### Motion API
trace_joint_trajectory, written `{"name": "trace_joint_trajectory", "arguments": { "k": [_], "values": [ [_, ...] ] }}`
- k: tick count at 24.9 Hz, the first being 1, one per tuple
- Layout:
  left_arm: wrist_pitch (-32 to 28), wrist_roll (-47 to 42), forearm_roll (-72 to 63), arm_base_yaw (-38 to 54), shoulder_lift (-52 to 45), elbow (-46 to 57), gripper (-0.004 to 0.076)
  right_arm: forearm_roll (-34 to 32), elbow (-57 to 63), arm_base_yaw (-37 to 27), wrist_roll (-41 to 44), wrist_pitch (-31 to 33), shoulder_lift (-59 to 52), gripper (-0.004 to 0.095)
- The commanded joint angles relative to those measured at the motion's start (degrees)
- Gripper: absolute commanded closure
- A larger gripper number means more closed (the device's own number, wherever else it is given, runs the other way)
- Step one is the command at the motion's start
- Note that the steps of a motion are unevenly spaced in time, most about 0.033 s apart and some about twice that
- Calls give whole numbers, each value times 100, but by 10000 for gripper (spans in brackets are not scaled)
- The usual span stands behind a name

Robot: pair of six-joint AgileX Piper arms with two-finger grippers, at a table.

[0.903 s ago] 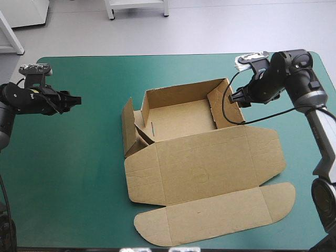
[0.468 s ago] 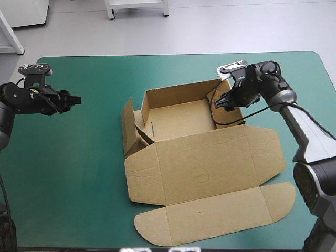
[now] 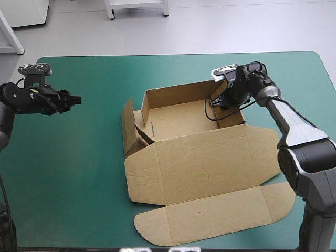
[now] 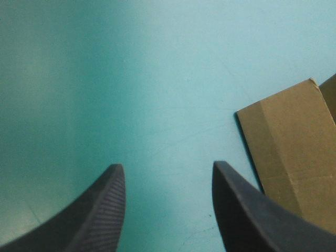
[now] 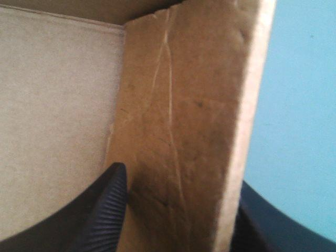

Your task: Fold the box

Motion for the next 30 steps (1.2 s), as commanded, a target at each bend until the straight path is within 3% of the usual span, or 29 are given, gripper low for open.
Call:
{"name": "trace_joint_trajectory", "arguments": {
  "k": [1, 8, 23, 27, 30],
  "values": [
    [-264, 24, -138, -37, -220, -140, 358, -150, -218, -7, -50, 148, -219, 620],
    [-253, 24, -138, -37, -220, -140, 358, -390, -218, -7, -164, 599, -153, 921],
    [-305, 24, -192, -37, -220, -140, 358, -370, -218, -353, 63, -29, -1098, 921],
    [-445, 63, -192, -37, -209, -117, 358, 624, -218, -847, -456, -78, -1638, 921],
    [-630, 369, -615, -37, -209, 84, 358, 2160, -218, -1474, -1077, -159, -2035, 921]
  ]
}}
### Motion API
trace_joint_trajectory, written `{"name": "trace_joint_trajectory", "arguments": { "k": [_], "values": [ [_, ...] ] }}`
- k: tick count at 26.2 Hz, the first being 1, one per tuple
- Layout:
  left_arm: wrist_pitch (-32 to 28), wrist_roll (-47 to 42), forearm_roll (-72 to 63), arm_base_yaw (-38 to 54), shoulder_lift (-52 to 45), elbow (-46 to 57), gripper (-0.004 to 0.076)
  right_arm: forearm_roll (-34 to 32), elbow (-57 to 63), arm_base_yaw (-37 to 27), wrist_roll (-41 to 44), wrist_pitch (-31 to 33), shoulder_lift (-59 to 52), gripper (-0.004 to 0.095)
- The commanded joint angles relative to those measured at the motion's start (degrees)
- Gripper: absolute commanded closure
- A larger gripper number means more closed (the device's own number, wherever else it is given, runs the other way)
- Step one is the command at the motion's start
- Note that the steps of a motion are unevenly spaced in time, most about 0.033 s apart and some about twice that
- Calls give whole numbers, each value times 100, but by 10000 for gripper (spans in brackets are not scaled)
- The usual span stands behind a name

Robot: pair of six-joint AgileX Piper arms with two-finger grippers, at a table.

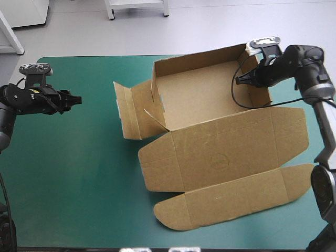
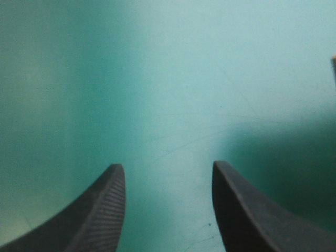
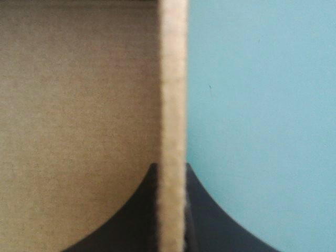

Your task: Fold the box

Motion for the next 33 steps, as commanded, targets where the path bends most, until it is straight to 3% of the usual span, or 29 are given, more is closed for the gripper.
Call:
{"name": "trace_joint_trajectory", "arguments": {
  "k": [1, 4, 7, 11, 17, 23, 33],
  "values": [
    [-528, 375, -784, -37, -205, 101, 358, 1364, -161, -502, -463, -345, -581, 921],
    [-840, 1373, -2240, -37, -205, 602, 358, 2203, -161, -767, -770, -253, -687, 921],
    [-782, 2657, -4107, -37, -205, 1000, 358, 2532, -161, -781, -855, -231, -684, 921],
    [-485, 3573, -5470, -37, -194, 1234, 358, 2687, -161, -781, -900, -270, -674, 921],
    [1255, 4498, -7455, -37, 108, 1294, 358, 2693, -161, -696, -900, -260, -557, 921],
    [2143, 4617, -8292, -37, 260, 1283, 358, 2595, -161, -353, -900, -377, -285, 919],
    [2551, 4588, -8626, -257, 269, 1146, 358, 2266, -161, 15, -685, -726, 119, 919]
  ]
}}
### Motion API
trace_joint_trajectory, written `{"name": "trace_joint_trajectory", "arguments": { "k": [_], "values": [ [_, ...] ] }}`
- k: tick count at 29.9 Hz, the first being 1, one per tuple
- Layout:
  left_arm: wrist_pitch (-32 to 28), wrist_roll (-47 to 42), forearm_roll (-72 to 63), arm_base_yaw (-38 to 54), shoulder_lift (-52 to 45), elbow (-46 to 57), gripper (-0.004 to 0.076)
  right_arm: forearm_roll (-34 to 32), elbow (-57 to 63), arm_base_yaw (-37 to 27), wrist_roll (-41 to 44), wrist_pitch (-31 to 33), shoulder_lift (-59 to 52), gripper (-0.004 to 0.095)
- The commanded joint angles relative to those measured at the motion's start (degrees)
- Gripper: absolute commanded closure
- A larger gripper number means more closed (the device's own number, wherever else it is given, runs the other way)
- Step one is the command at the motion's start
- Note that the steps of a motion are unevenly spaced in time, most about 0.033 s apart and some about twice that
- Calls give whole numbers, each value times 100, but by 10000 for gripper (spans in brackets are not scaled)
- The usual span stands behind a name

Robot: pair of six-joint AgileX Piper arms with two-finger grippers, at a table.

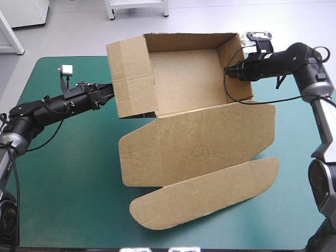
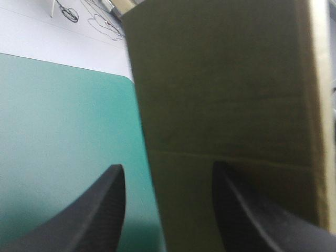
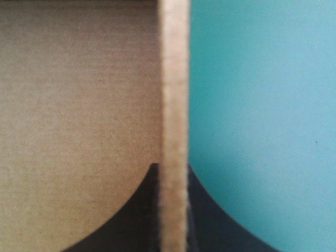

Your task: Fold the box

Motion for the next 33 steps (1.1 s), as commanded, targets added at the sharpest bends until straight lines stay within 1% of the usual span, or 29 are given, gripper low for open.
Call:
{"name": "trace_joint_trajectory", "arguments": {
  "k": [1, 5, 11, 13, 16, 18, 20, 22, 23, 26, 28, 33],
  "values": [
    [684, -10, -1037, -202, -188, -289, 358, 176, -161, 32, 139, -302, -110, 916],
    [518, -10, -1023, -504, -188, -377, 357, 120, -161, 32, 197, -345, 5, 915],
    [-65, -10, -944, -829, -188, -404, 328, 23, -161, 32, 292, -350, 57, 915],
    [-323, -64, -674, -907, -188, -508, 310, -24, -161, 32, 359, -350, 57, 915],
    [-800, -385, -51, -1102, -188, -791, 300, -250, -161, 93, 486, -326, 57, 915],
    [-1205, -760, 524, -1260, -188, -1052, 291, -582, -161, 224, 634, -326, 57, 915],
    [-1598, -1329, 1323, -1463, -188, -1397, 291, -891, -161, 363, 848, -350, 57, 915],
    [-1880, -1949, 2223, -1680, -144, -1776, 291, -1000, -161, 477, 980, -424, 57, 915],
    [-1920, -2345, 2745, -1782, -105, -1961, 291, -972, -161, 516, 994, -453, 57, 915],
    [-1833, -3437, 4069, -2043, 86, -2488, 291, -949, -161, 585, 1191, -563, 57, 915],
    [-1699, -3975, 4858, -2213, 238, -2827, 291, -949, -161, 601, 1237, -574, 57, 915],
    [-1327, -4956, 6431, -2538, 542, -3527, 291, -1004, -161, 609, 1376, -600, 57, 915]
  ]
}}
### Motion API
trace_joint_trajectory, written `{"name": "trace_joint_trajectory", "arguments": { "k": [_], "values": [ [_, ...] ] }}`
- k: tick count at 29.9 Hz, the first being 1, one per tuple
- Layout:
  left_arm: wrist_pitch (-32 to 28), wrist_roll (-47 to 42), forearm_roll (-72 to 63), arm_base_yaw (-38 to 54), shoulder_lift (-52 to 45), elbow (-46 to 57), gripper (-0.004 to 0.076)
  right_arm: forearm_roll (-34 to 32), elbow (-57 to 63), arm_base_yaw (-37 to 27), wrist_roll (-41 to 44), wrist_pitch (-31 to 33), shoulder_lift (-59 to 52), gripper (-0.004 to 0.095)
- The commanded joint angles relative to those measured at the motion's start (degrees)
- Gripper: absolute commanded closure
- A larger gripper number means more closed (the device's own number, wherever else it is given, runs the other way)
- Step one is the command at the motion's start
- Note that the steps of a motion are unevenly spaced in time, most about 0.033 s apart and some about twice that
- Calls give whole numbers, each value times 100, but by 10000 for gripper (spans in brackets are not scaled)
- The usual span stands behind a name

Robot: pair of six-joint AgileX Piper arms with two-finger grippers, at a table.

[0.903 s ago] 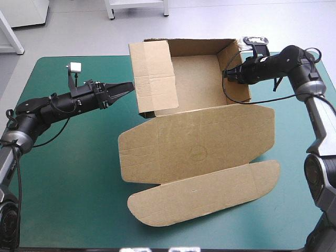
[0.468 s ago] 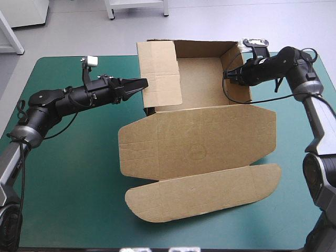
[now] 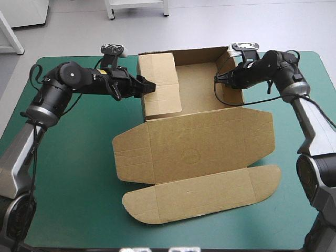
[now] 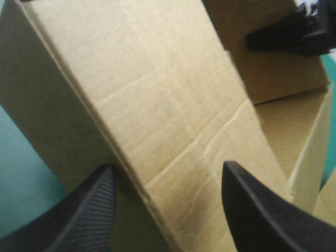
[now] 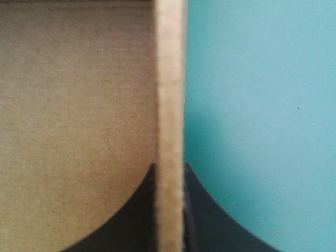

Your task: Fold the box

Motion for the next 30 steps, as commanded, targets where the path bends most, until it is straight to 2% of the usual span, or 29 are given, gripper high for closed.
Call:
{"name": "trace_joint_trajectory", "arguments": {
  "k": [1, 5, 11, 19, 27, 30],
  "values": [
    [199, -838, 879, -251, -12, -560, 291, 387, -171, 48, 174, -323, -354, 915],
    [545, -1353, 1742, -409, 135, -776, 291, 427, -171, 48, 255, -400, -354, 913],
    [208, -1793, 1986, -425, 237, -902, 293, 282, -171, 142, 329, -392, -340, 904],
    [958, -2135, 2627, -592, 938, -1816, 304, -554, -171, 549, 752, -426, -315, 904],
    [1289, -2426, 3215, -807, 1282, -2064, 442, -584, -171, 607, 1052, -472, -302, 904],
    [1236, -2584, 3291, -814, 1319, -2064, 536, -595, -171, 607, 1061, -374, -289, 904]
  ]
}}
